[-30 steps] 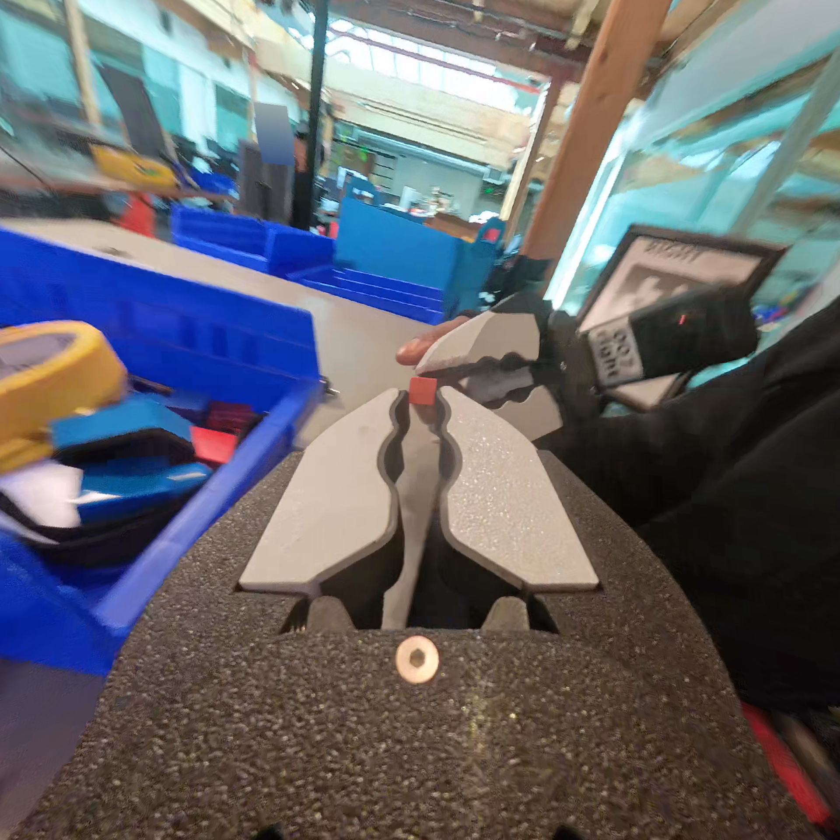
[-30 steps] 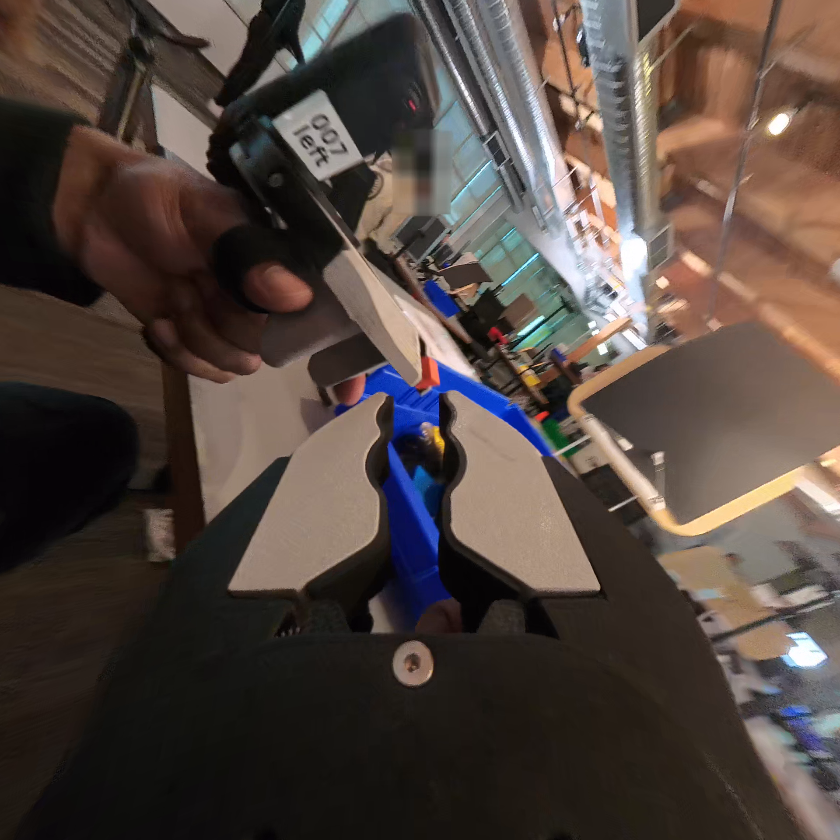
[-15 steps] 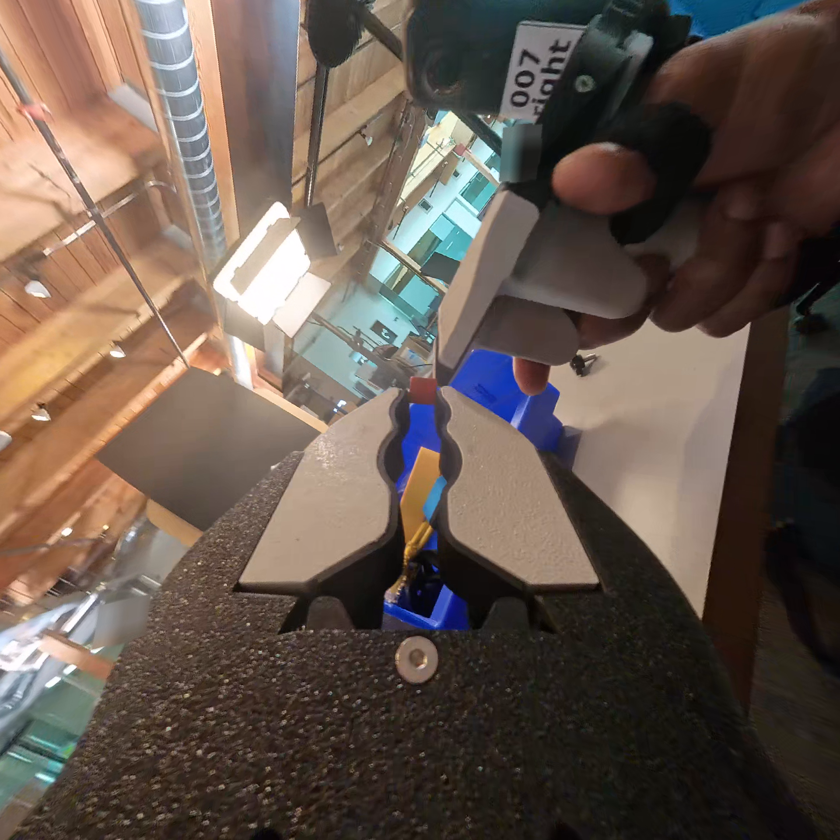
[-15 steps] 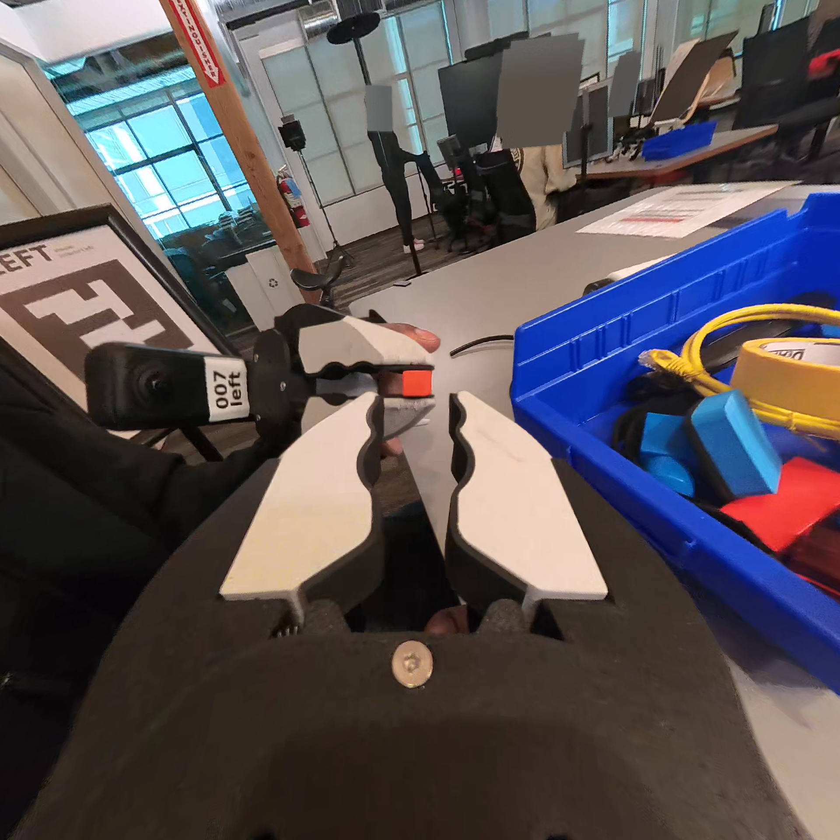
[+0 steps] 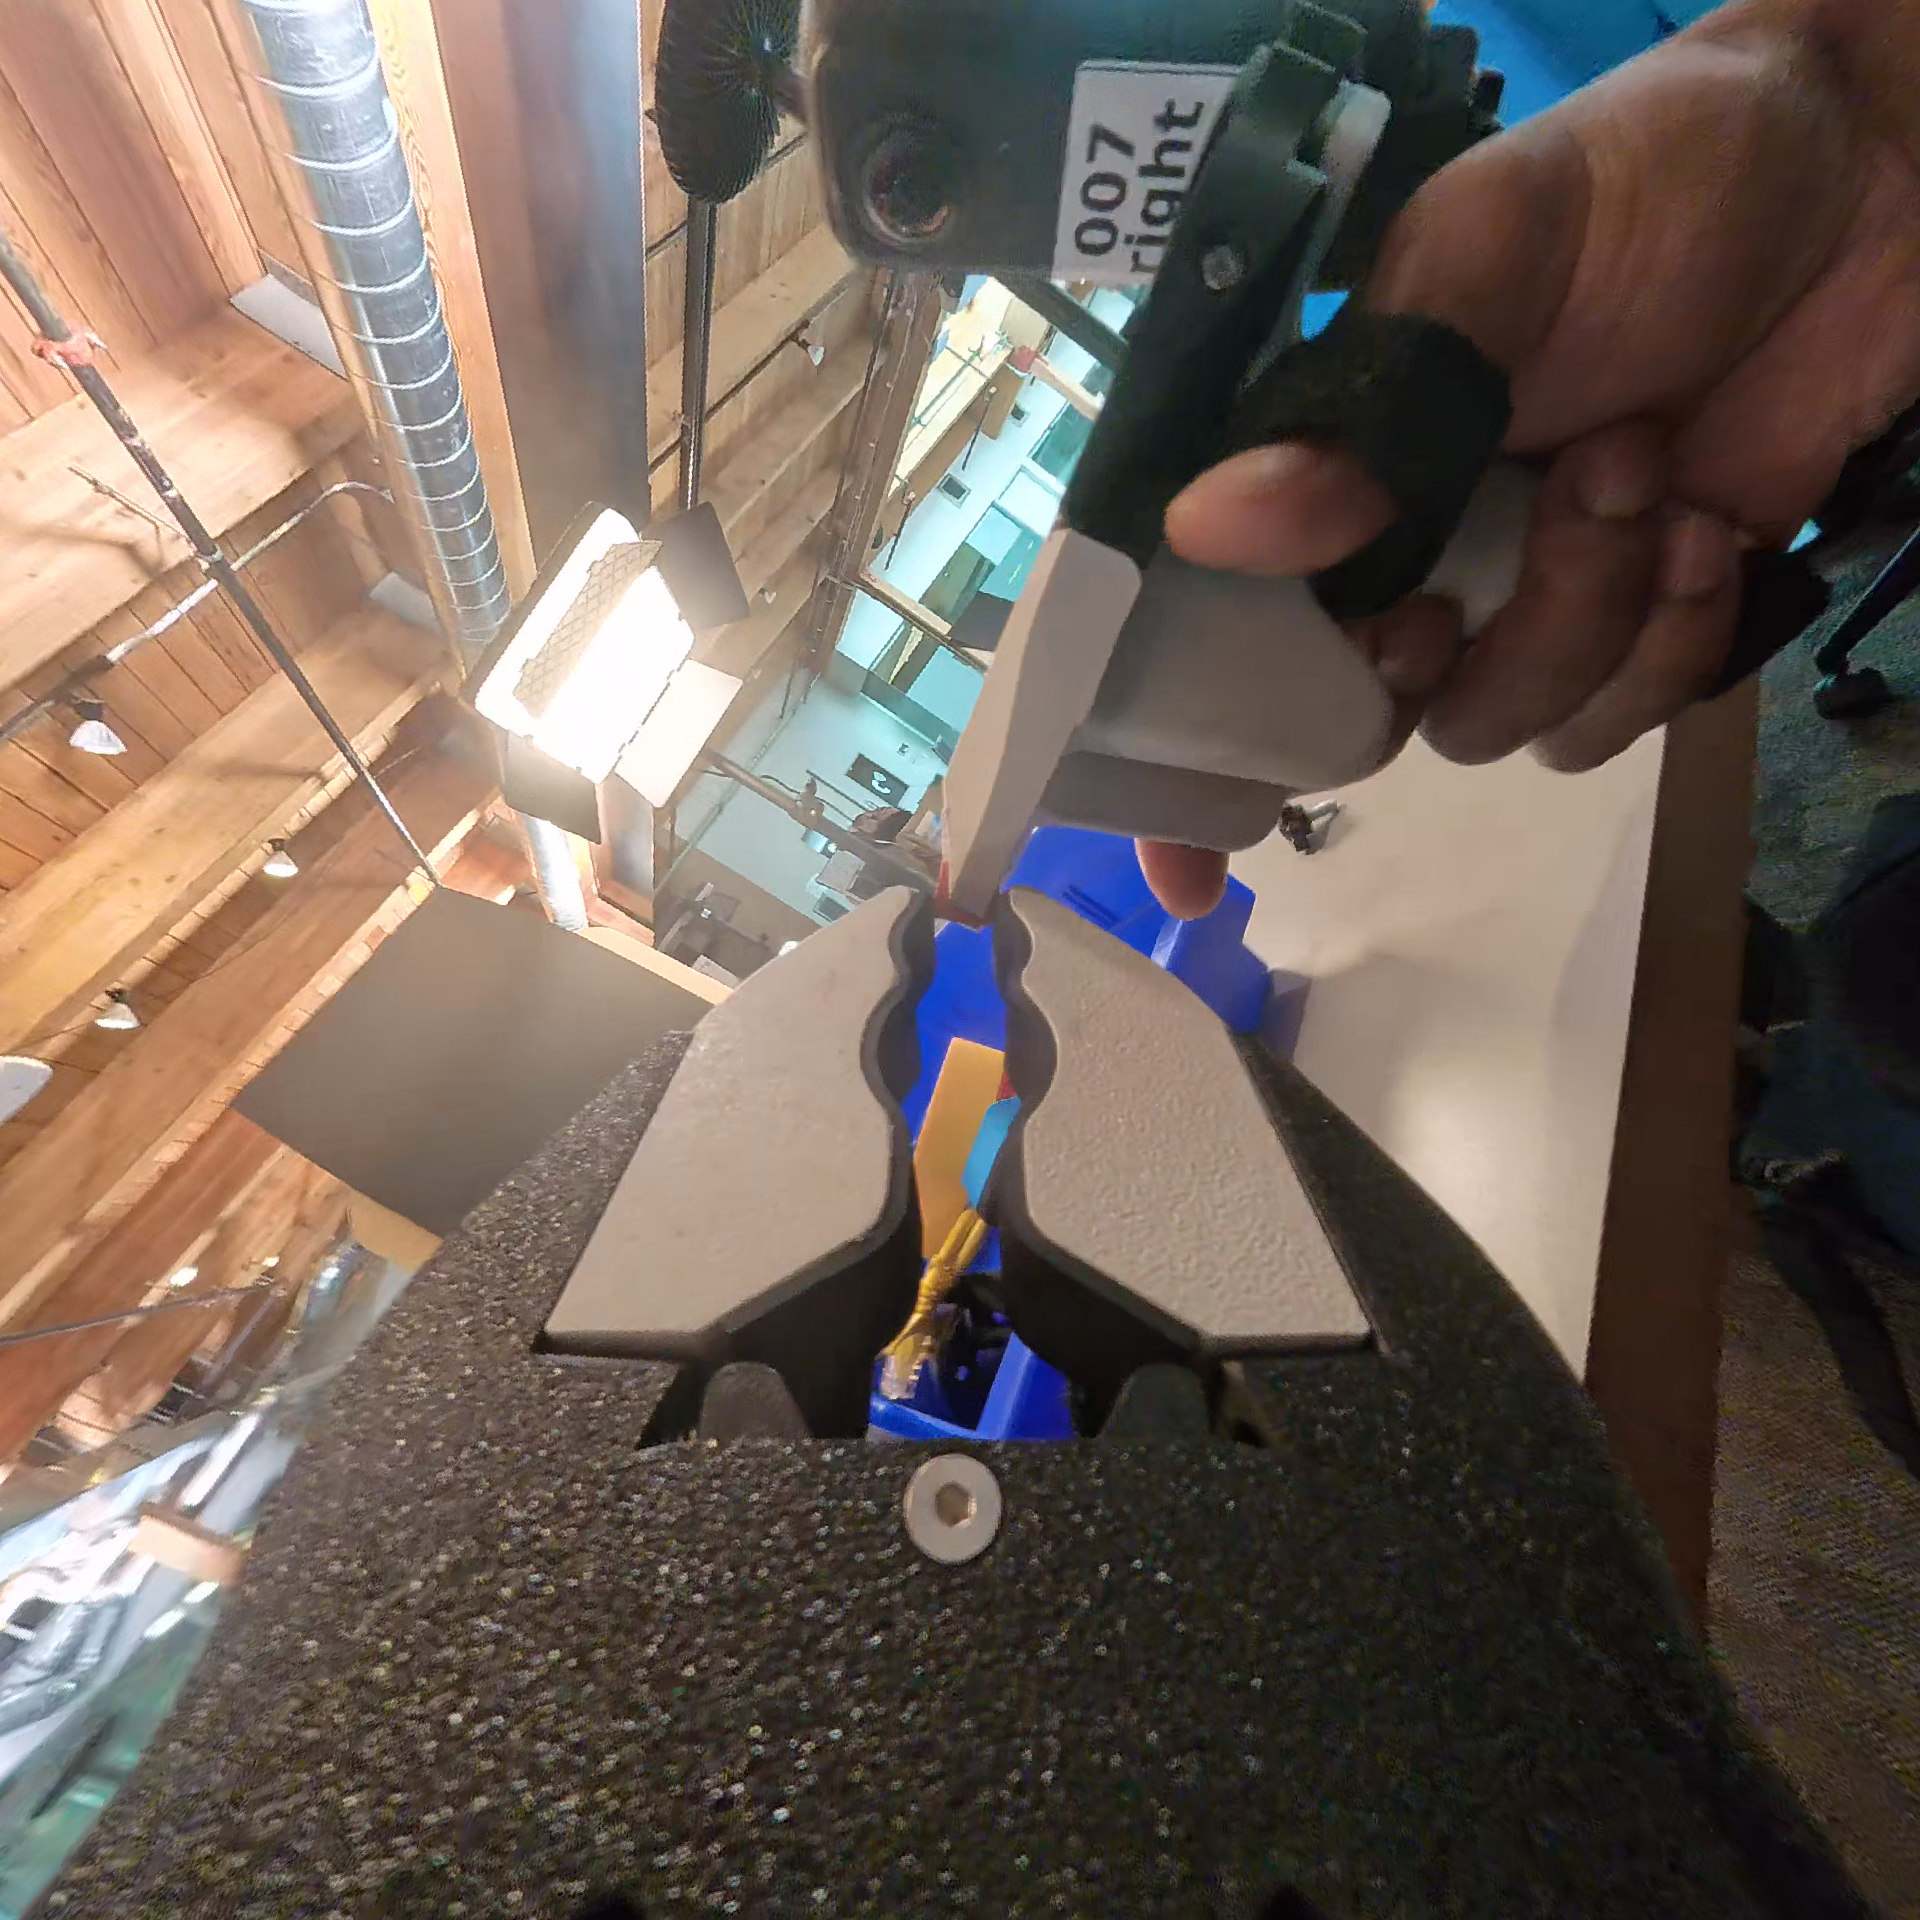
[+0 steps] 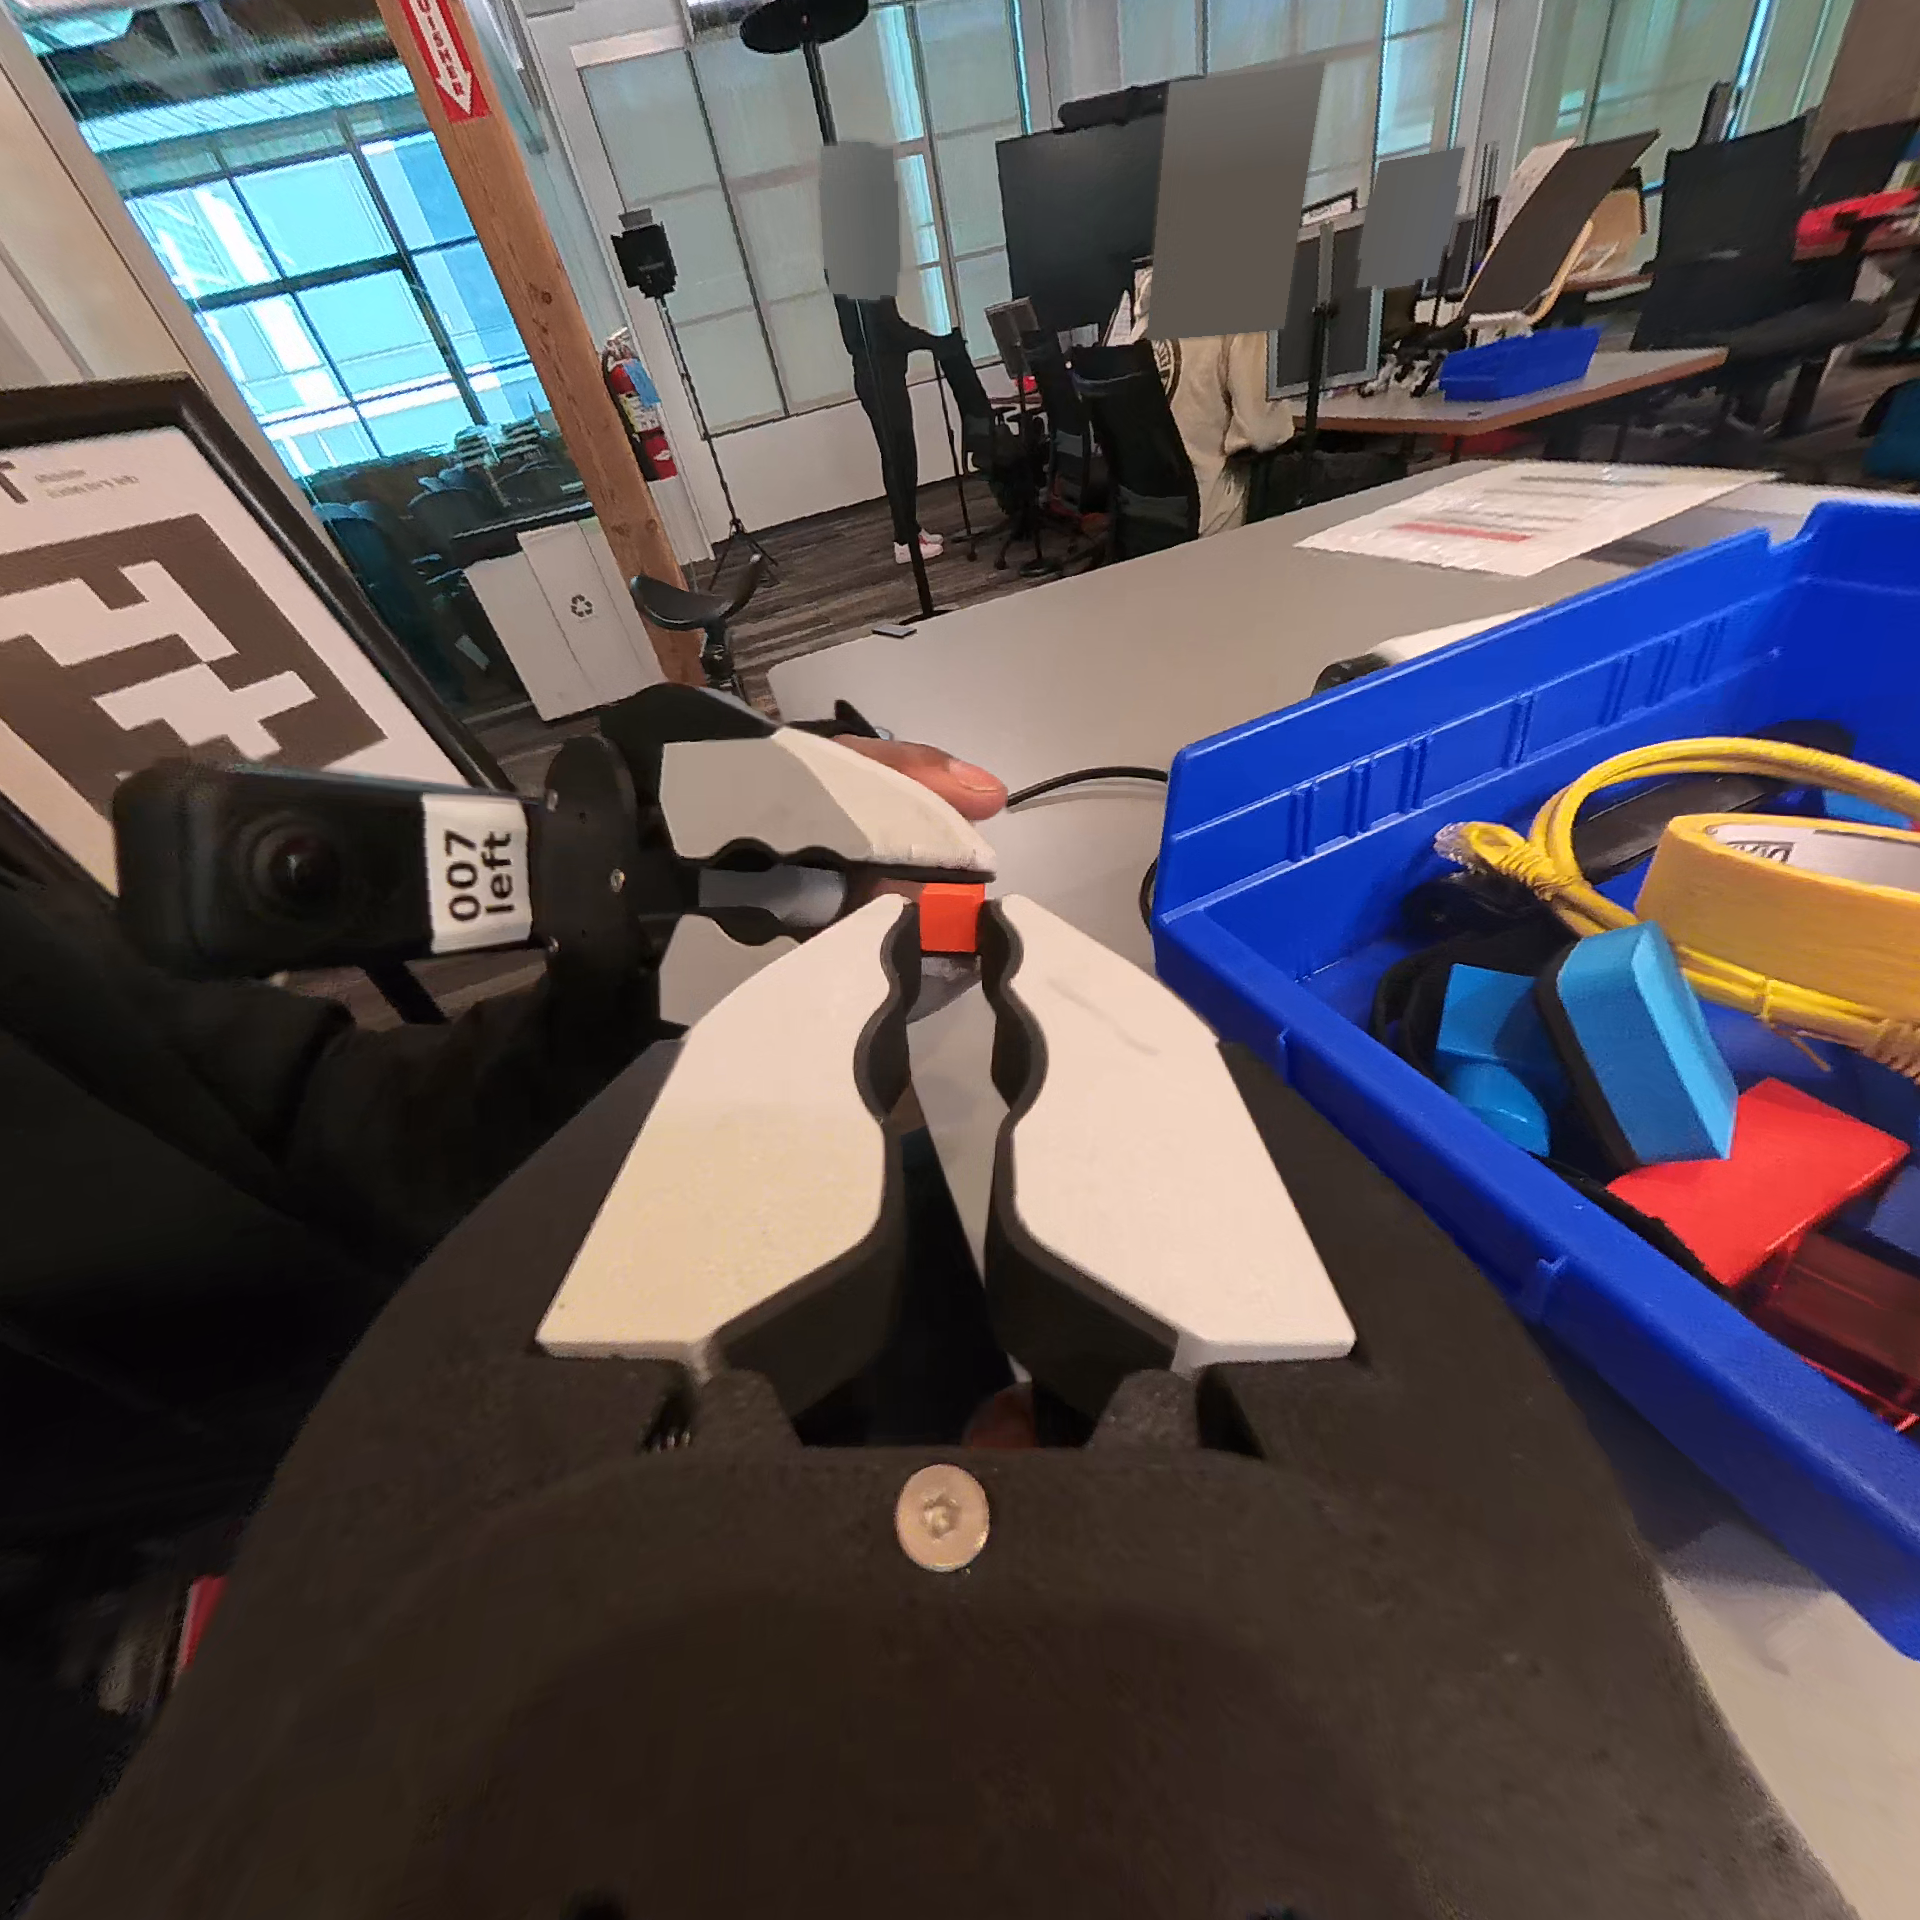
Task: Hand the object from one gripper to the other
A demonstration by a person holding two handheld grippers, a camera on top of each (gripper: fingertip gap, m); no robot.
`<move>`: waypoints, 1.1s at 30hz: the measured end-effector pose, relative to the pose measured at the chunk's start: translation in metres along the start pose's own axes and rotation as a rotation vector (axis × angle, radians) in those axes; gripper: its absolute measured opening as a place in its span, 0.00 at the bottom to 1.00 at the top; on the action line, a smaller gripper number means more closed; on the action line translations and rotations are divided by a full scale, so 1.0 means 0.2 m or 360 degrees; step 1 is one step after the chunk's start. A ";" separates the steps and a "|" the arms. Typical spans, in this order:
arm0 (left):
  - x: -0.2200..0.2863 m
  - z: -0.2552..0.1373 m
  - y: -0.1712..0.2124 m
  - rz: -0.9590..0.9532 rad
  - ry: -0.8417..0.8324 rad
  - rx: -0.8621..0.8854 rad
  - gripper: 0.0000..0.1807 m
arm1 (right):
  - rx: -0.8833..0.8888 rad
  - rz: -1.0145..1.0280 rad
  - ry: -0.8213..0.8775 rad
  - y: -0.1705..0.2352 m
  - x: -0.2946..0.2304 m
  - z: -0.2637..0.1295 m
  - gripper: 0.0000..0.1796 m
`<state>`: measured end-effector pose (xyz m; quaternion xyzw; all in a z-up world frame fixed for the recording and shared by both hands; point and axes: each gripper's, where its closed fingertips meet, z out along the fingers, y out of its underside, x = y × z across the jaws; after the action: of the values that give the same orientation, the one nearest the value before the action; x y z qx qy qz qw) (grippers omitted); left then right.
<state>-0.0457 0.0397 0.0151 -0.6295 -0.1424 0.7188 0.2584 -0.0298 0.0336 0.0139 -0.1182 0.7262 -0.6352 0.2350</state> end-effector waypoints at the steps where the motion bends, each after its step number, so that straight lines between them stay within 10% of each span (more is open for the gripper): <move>1: 0.00 0.00 0.00 -0.0065 0.0015 0.0007 0.06 | 0.0012 -0.0034 0.0017 0.00 0.01 0.00 0.06; 14: -0.16 -0.02 0.11 -0.2063 0.0415 -0.0123 0.16 | -0.0021 -0.1017 0.0585 -0.04 0.15 -0.06 0.06; 33: 0.10 0.01 0.05 -0.2231 0.0807 -0.0357 0.09 | -0.0173 -0.1598 0.0680 0.06 0.09 0.00 0.06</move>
<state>-0.0516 0.0437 -0.0062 -0.5601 -0.5182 0.2001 0.6145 -0.0442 0.0259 -0.0006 -0.3305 0.6440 -0.6406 -0.2561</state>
